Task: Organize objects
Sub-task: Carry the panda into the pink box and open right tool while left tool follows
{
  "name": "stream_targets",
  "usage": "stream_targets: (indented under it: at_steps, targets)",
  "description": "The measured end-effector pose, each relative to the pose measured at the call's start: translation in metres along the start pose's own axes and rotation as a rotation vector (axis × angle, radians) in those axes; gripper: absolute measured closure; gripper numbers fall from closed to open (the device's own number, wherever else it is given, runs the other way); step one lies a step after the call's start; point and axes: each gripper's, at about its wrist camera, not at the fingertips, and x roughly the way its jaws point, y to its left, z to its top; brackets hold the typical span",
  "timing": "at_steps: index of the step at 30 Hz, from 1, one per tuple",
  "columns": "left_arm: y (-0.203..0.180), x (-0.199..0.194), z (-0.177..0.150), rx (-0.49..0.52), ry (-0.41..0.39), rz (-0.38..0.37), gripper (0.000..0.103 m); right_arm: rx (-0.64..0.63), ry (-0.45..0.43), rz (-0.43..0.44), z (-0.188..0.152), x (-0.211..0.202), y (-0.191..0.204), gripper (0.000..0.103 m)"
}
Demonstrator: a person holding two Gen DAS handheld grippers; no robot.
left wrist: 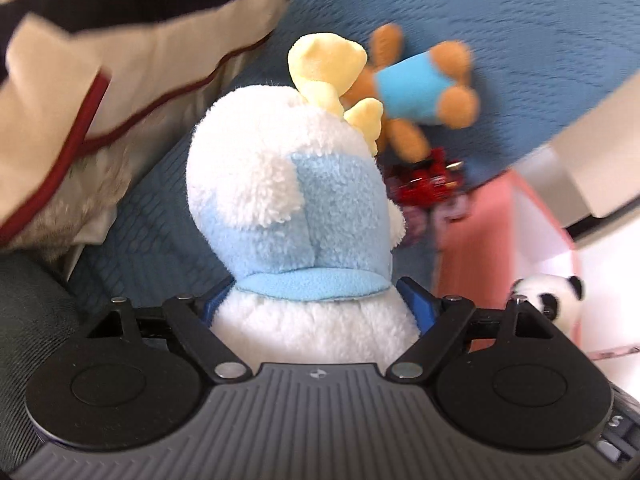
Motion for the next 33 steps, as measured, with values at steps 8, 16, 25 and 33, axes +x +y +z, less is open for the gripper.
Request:
stream_targets:
  at_steps: [8,16,25,33]
  targets:
    - [-0.078,-0.049,0.019,0.105,-0.062,-0.078,0.016,0.017,-0.076,0.025,0.026,-0.051,-0.015,0.060]
    - [-0.166,-0.061,0.028,0.217,-0.111,-0.186,0.029,0.085,-0.145,-0.006,0.043,-0.084,-0.061,0.060]
    - [-0.202,0.001,0.012,0.310,-0.069,-0.124,0.029,0.195,-0.106,-0.143,0.023,-0.066,-0.147,0.060]
    - [-0.150,0.050,0.009,0.304,-0.024,0.011,0.020,0.268,-0.002,-0.216,-0.011,-0.023,-0.204,0.059]
